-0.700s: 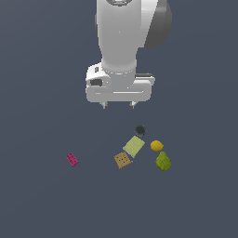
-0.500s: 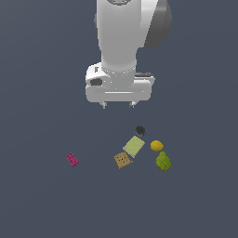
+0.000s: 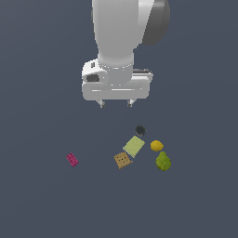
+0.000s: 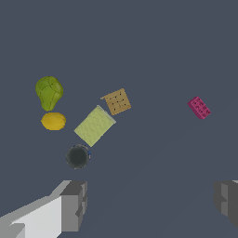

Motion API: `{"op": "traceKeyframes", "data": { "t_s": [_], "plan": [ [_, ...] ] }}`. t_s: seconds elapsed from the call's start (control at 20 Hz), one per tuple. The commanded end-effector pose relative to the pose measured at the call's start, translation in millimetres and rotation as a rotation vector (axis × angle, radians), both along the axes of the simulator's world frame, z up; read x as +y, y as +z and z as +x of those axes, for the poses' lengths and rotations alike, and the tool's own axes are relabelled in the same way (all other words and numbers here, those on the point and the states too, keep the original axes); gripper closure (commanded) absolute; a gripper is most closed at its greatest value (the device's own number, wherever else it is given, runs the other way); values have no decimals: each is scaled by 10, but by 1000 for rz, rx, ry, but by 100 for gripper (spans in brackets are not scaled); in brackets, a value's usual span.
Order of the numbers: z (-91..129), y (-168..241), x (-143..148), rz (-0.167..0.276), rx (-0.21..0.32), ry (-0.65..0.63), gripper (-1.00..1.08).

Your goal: Pick up a designated object from a clutter of objects.

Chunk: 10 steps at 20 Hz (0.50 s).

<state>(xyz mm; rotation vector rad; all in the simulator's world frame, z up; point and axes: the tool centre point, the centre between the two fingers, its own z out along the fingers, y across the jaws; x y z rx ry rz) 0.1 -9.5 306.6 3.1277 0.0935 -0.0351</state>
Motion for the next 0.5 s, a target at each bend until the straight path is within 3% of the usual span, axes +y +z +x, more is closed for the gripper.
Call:
{"op": "traceKeyframes", "data": {
  "t_s": [0.0,0.45],
  "plan": [
    [1,-6,3,0,0,-1,-92],
    [63,-194,74,1,-3,-57,-92]
  ]
}}
